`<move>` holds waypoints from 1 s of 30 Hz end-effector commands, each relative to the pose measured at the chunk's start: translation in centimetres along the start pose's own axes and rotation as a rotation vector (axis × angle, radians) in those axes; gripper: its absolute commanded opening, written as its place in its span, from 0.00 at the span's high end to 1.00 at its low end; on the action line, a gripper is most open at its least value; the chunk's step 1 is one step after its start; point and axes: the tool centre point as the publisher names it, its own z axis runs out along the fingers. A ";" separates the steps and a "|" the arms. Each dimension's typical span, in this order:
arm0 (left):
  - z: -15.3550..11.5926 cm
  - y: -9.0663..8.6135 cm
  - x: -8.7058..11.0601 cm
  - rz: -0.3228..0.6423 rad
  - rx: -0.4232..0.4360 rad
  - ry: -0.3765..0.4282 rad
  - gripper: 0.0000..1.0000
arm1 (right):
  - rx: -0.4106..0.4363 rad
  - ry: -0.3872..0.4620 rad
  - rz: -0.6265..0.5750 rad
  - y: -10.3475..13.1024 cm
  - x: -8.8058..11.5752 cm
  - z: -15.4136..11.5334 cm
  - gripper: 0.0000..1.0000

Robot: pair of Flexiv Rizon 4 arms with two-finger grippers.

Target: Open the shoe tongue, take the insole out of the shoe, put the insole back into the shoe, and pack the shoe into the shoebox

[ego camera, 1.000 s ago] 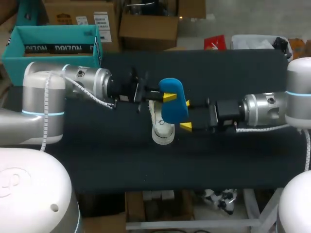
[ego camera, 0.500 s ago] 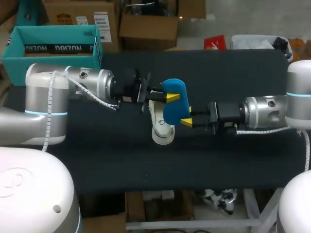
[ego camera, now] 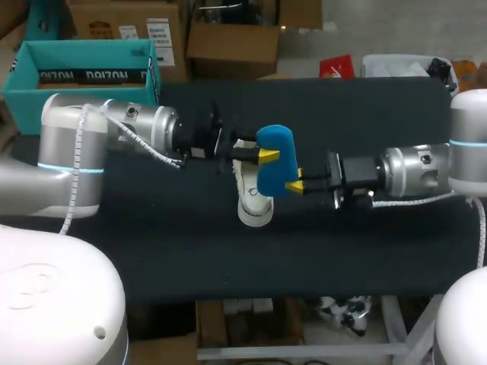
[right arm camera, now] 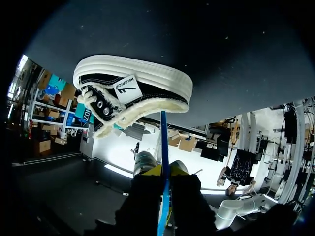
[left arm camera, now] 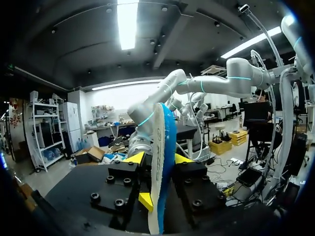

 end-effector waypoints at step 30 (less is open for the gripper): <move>-7.9 5.6 -5.9 -0.188 -0.415 0.882 0.00 | 0.072 -0.136 -0.130 -0.9 -3.9 2.6 1.00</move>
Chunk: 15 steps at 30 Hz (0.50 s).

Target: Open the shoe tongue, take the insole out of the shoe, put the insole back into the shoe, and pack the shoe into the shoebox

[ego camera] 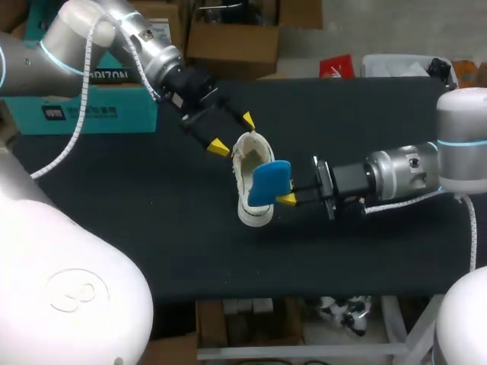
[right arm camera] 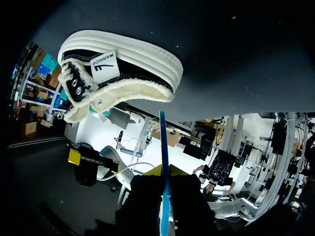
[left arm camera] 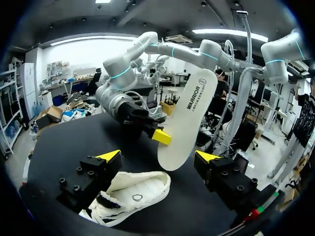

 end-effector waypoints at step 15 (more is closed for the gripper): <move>0.7 -0.6 0.2 0.125 -0.085 0.479 0.00 | 0.024 -0.004 -0.023 -0.5 -1.4 0.4 1.00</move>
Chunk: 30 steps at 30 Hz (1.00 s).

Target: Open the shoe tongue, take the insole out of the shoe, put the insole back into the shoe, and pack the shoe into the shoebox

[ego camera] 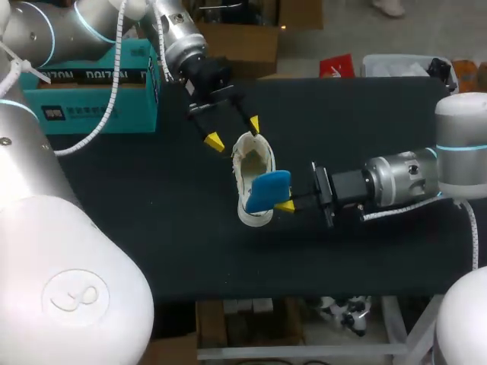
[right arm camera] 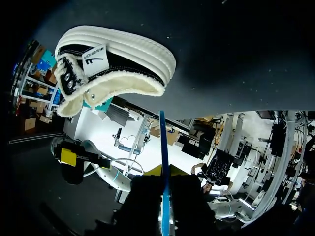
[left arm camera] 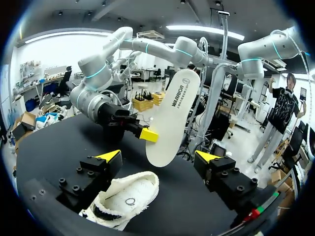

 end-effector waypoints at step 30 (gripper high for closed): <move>0.3 0.2 -1.5 0.074 -0.055 0.276 0.00 | 0.018 -0.006 0.007 -0.6 -0.4 0.0 1.00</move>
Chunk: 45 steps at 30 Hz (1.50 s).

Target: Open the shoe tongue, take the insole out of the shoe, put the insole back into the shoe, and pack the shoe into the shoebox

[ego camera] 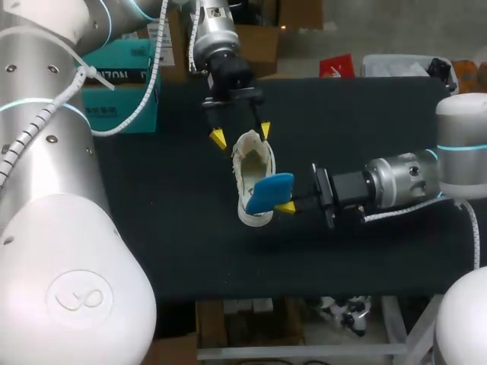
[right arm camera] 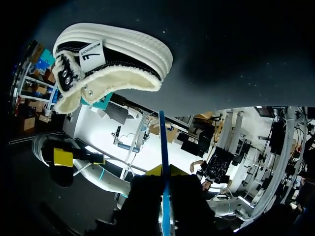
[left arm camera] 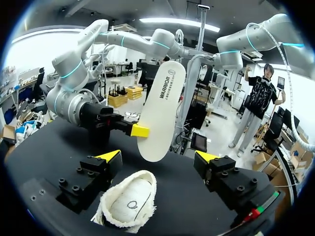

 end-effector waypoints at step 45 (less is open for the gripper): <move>3.5 -1.3 2.6 -0.036 0.092 -0.590 0.00 | -0.057 0.155 -0.057 0.0 1.9 -0.1 1.00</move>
